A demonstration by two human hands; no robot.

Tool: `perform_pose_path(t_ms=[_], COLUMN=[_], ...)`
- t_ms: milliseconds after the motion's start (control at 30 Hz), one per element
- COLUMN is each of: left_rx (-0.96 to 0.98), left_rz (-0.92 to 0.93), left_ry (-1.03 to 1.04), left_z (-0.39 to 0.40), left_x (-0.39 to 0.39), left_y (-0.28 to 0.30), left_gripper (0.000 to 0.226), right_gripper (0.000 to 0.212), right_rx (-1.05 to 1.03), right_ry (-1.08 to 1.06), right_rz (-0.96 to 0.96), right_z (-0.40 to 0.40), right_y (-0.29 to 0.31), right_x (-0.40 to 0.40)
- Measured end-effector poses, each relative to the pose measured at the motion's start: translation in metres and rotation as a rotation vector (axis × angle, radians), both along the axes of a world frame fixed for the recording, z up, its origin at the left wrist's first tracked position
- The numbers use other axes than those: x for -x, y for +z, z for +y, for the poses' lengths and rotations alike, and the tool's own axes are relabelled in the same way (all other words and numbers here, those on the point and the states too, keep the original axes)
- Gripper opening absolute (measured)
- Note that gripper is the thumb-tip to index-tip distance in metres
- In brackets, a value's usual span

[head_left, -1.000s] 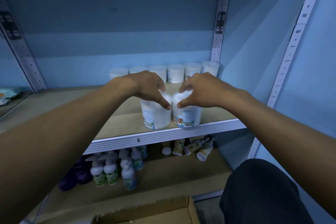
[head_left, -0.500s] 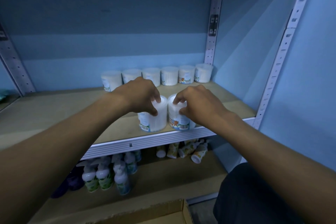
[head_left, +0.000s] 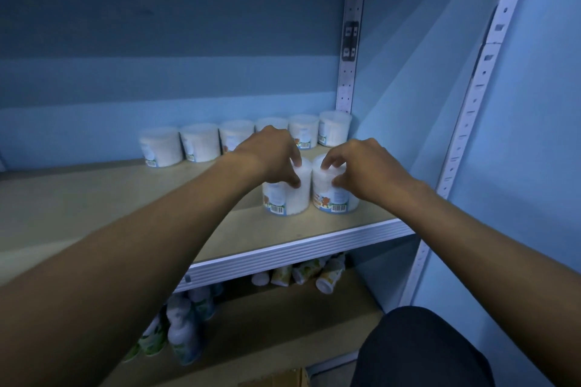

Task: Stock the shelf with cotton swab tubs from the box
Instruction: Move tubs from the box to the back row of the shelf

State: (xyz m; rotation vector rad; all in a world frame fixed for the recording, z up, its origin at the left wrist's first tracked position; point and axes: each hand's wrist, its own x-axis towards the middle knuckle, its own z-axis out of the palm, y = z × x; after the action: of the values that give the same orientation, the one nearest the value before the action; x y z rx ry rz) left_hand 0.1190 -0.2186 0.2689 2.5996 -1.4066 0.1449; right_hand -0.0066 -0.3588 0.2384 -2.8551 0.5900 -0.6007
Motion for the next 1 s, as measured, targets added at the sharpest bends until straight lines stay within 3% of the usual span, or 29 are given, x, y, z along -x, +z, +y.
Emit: perform_pose_path(t_ms=[500, 1000], left_rx=[0.113, 0.165], left_rz=[0.102, 0.065], left_ry=[-0.005, -0.041], left_z=[-0.091, -0.152], left_x=[-0.042, -0.084], left_y=[-0.017, -0.025], left_gripper=[0.05, 0.047], right_gripper=[0.034, 0.03], right_rx=[-0.077, -0.064], right_ry=[-0.067, -0.122], right_rz=[-0.037, -0.043], right_z=[-0.1, -0.157], right_y=[-0.005, -0.005], right_x=[-0.045, -0.101])
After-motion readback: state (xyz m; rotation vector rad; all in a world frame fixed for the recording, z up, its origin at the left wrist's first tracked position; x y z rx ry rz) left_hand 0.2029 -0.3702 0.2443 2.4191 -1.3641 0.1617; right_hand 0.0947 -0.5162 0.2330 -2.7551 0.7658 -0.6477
